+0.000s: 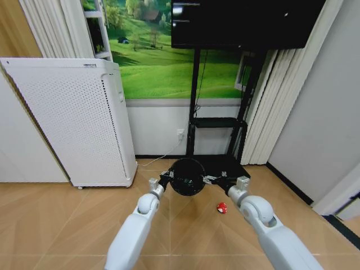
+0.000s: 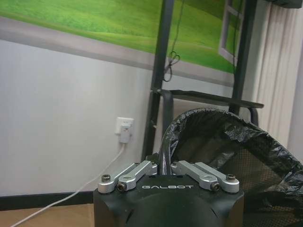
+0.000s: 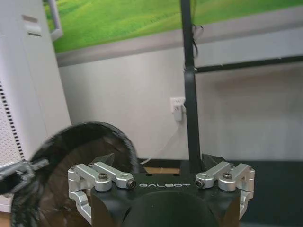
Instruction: Pick up the trash bin and place the garbage on the floor into it.
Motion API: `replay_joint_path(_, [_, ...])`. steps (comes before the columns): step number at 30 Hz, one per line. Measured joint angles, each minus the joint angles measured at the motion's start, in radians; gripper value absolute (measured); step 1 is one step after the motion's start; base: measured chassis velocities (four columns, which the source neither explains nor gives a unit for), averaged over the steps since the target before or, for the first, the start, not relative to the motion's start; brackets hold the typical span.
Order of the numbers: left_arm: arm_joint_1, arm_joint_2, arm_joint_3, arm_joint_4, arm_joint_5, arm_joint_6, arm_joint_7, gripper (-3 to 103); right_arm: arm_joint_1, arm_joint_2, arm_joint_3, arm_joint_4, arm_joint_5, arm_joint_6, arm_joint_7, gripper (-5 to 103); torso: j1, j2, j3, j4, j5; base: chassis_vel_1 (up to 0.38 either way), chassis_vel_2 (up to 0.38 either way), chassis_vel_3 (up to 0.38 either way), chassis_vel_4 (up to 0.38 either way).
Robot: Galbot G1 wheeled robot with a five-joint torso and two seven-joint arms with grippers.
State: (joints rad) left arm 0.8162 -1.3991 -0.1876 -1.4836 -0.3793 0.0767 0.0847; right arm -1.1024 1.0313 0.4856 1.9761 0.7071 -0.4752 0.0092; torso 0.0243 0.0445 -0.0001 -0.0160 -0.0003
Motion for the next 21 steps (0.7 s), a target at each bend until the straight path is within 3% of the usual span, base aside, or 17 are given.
replay_joint_path(6, [0.044, 0.029, -0.037, -0.051, -0.011, 0.012, -0.009, 7, -0.02, 0.028, -0.015, -0.098, -0.01, -0.002, 0.011, 100, 0.0, 0.0, 0.0, -0.0001, 0.0, 0.0, 0.0, 0.0, 0.0])
replay_joint_path(8, [0.095, 0.049, -0.07, -0.101, -0.019, 0.022, -0.014, 7, 0.022, 0.079, -0.065, -0.292, -0.117, 0.044, 0.015, 100, 0.0, 0.0, 0.0, 0.0001, 0.0001, 0.0, 0.0, 0.0, 0.0])
replay_joint_path(9, [0.095, 0.049, -0.07, -0.101, -0.019, 0.022, -0.014, 7, 0.022, 0.079, -0.065, -0.292, -0.117, 0.044, 0.015, 100, 0.0, 0.0, 0.0, 0.0001, 0.0001, 0.0, 0.0, 0.0, 0.0])
replay_joint_path(11, [0.151, 0.074, -0.112, -0.164, -0.03, 0.033, -0.016, 7, 0.105, 0.132, -0.11, -0.529, -0.174, 0.081, 0.022, 100, 0.0, 0.0, 0.0, 0.0003, 0.0004, 0.0, 0.0, 0.0, 0.0])
replay_joint_path(21, [0.245, 0.095, -0.169, -0.258, -0.035, 0.043, -0.006, 7, 0.181, 0.165, -0.155, -0.704, -0.214, 0.109, -0.009, 100, 0.0, 0.0, 0.0, 0.0002, 0.0002, 0.0, 0.0, 0.0, 0.0])
